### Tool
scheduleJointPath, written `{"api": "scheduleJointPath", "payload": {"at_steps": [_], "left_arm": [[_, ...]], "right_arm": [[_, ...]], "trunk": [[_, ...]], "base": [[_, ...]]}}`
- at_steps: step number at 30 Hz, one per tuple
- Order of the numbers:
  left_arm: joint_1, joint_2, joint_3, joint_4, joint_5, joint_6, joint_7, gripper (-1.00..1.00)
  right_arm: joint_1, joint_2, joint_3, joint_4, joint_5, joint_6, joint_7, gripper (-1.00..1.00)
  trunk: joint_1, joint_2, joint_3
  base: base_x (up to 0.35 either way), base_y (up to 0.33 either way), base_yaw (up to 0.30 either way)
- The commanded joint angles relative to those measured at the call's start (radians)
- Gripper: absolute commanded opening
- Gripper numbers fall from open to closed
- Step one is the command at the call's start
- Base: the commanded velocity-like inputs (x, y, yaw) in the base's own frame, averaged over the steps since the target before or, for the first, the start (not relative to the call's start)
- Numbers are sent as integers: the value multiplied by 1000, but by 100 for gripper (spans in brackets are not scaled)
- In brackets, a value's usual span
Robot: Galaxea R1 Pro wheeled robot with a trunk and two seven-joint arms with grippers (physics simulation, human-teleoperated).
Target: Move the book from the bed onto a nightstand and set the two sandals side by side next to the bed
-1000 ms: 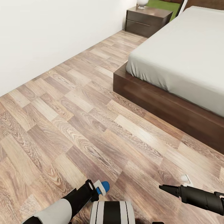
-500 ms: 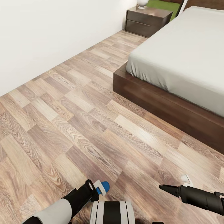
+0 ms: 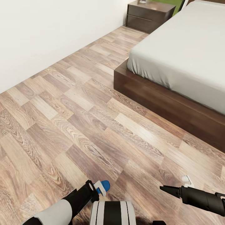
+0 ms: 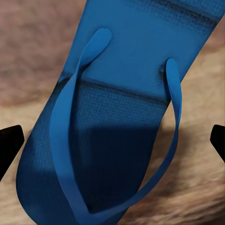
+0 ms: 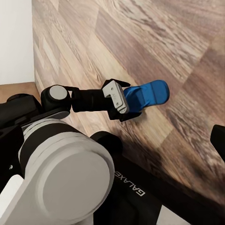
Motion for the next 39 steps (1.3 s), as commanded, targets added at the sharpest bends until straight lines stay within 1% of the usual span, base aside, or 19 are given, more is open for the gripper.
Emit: {"api": "scheduleJointPath", "payload": {"at_steps": [1,39], "left_arm": [[0,0,0,-2,-11,5,-7,100],[0,0,1,-2,-11,5,-1,100]], "right_arm": [[0,0,-1,0,-3,8,1,100],[0,0,-1,0,-3,8,1,100]], "trunk": [[0,0,-1],[0,0,-1]], "base": [[0,0,0],[0,0,0]]}}
